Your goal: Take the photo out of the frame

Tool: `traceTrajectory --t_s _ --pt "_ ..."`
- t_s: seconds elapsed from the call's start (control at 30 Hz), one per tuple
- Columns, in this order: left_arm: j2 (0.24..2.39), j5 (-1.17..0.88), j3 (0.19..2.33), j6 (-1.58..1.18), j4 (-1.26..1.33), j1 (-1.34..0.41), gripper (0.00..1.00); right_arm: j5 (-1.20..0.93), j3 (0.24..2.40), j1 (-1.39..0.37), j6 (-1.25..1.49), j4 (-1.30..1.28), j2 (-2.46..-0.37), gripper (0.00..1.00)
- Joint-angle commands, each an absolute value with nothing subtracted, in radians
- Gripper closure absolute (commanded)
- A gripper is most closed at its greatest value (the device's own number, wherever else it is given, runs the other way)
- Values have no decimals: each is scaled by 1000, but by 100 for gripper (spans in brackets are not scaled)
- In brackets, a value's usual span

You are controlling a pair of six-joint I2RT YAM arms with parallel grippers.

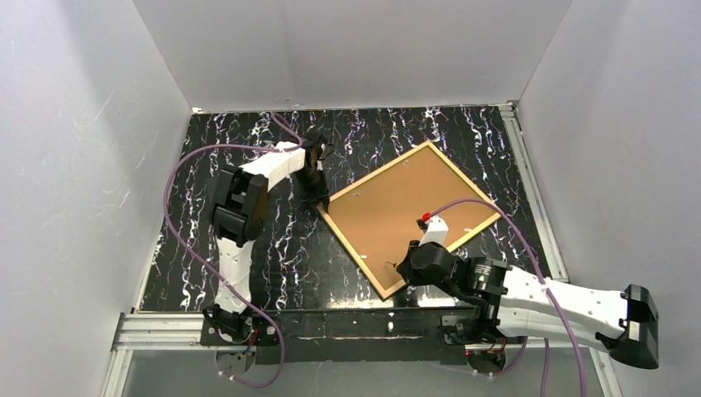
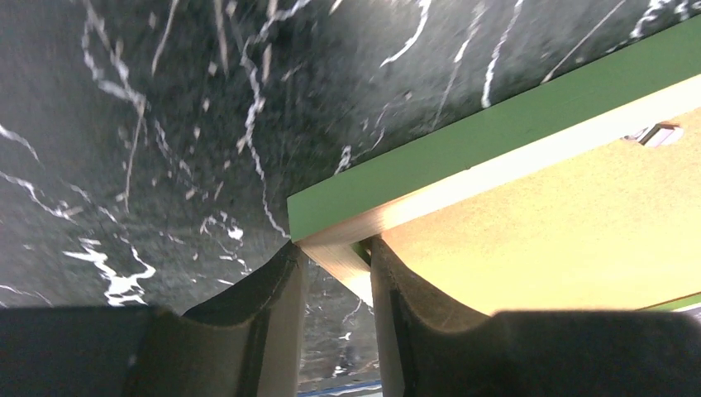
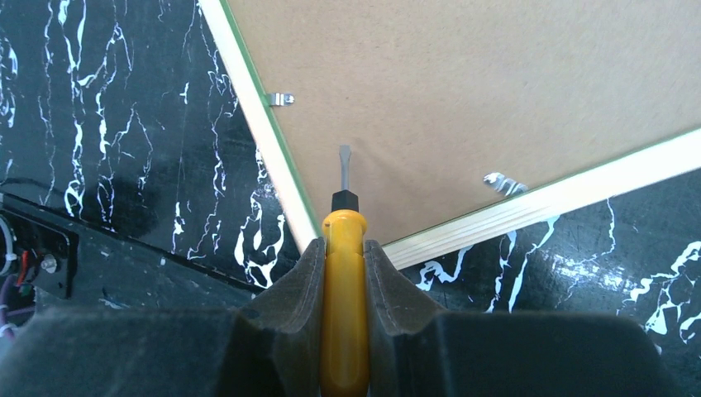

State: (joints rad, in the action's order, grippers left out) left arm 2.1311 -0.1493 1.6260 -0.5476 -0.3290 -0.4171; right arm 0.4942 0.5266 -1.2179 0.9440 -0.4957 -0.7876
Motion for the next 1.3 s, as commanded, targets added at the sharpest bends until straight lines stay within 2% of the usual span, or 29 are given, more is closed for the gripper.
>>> traceTrajectory --t_s 0.0,0.2,0.37,0.6,0.77,1.0,1.13,1.27 --pt "2222 -71 1745 -336 -492 -426 100 493 597 -1218 903 -423 -860 99" --pt "2310 -123 1900 -389 -568 -422 99 455 673 -1217 865 -398 -988 99" --pt "2284 -191 1902 -526 -642 -393 59 426 733 -1218 827 -368 -1080 99" --pt "2027 -346 1600 -698 -524 -380 22 413 799 -1218 801 -368 -1170 99" --pt "1952 -597 1351 -869 -294 -396 21 427 818 -1219 792 -369 -1203 99" --pt "1862 -512 1239 -874 -173 -427 22 423 864 -1221 793 -386 -1275 99" --pt "1897 -521 1218 -895 -169 -442 32 439 888 -1221 795 -396 -1311 99" --pt "1908 -511 1189 -893 -146 -460 48 447 910 -1224 792 -416 -1339 99"
